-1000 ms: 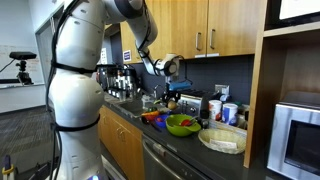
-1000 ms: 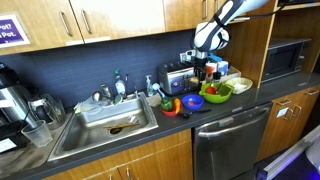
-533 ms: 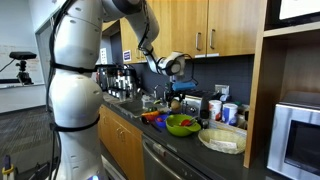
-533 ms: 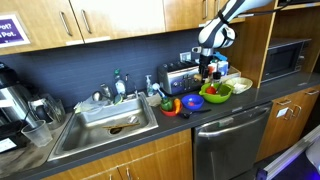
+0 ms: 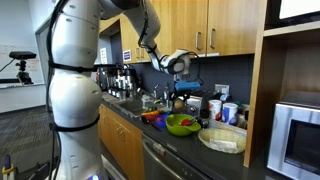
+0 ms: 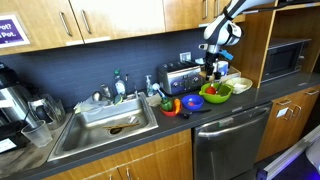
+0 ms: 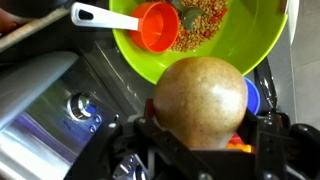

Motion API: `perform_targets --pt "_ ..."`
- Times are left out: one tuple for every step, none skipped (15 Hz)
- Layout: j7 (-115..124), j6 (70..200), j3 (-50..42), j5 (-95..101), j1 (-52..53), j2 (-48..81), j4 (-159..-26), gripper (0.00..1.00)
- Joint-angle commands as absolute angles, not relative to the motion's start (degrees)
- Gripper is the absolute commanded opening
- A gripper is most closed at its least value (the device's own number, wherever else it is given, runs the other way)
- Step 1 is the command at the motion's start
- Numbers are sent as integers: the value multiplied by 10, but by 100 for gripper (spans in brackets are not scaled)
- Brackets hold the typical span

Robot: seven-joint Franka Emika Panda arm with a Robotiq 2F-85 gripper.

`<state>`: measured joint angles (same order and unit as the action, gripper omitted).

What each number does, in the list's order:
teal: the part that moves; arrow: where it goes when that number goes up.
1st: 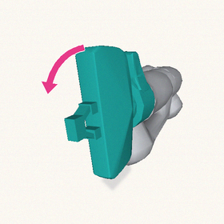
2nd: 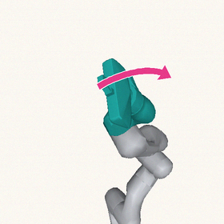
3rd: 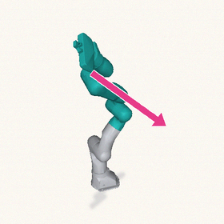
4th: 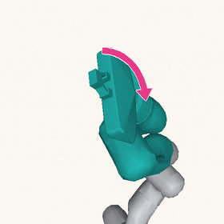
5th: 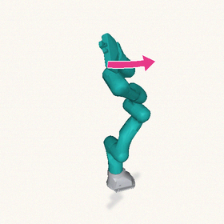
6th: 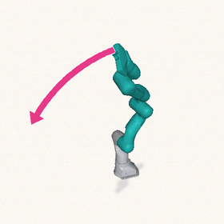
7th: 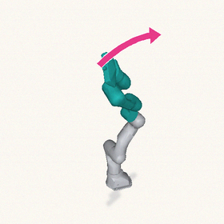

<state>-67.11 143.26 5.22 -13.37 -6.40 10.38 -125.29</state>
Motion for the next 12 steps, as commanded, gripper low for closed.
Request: perform_targets --pt "-679 1432 45 -157 -65 76 -1278 49" --pt "-680 1432 43 -162 -65 75 -1281 49" --pt "-680 1433 42 -167 -66 72 -1285 49" --pt "-682 1433 40 -175 -67 73 -1287 49" --pt "-683 1433 37 -182 -69 74 -1288 49" --pt "-685 1433 35 -193 -71 72 -1293 49" --pt "-688 1434 33 -204 -73 72 -1295 49" --pt "-691 1434 31 -214 -76 71 -1298 49" --pt "-691 1434 28 -222 -78 68 -1302 49" --pt "-693 1434 26 -230 -81 67 -1306 49" --pt "-697 1434 23 -239 -84 66 -1309 49" --pt "-702 1434 21 -249 -87 65 -1311 49"
